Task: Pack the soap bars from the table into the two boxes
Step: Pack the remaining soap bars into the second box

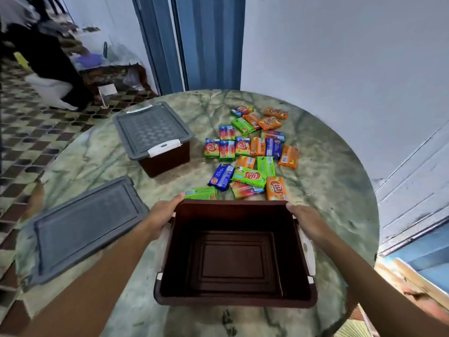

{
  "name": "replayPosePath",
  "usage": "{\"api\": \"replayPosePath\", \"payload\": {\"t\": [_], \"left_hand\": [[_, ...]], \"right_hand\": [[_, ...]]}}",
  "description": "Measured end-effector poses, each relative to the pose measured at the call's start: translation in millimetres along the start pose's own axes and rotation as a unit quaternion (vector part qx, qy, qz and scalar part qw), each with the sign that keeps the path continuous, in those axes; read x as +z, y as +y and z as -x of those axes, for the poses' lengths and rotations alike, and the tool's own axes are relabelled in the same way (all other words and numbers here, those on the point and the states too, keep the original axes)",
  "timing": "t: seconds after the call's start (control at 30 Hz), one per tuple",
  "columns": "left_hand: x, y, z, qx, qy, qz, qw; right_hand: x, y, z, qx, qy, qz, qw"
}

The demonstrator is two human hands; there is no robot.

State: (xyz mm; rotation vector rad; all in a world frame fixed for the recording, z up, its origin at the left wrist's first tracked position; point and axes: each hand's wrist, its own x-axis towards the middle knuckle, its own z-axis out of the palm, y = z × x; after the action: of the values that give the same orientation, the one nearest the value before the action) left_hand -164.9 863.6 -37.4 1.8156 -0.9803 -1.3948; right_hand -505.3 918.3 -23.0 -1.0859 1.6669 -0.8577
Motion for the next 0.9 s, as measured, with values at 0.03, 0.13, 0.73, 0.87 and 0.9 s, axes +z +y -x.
{"api": "replayPosePath", "payload": {"t": [0.03,0.13,0.73,0.87,0.9], "left_hand": [[0,-5,-1,-0.014,-0.008,0.001,1.0],[-4,-10,-12,-0.021,-0.049,-0.012,0.999],[69,54,-132,0.2,-0.181,-0.716,0.645],[77,51,-142,0.204,-0.174,-0.735,0.623],[74,56,-139,0.203,-0.173,-0.716,0.645]], "right_hand": [[0,5,2,0.011,-0.007,-0.007,1.0],[0,20,-4,0.026,-0.007,0.016,1.0],[62,-50,-190,-0.143,-0.135,0.52,0.831],[76,-41,-209,-0.185,-0.112,0.579,0.787],[74,-45,-206,-0.193,-0.11,0.57,0.791]]}}
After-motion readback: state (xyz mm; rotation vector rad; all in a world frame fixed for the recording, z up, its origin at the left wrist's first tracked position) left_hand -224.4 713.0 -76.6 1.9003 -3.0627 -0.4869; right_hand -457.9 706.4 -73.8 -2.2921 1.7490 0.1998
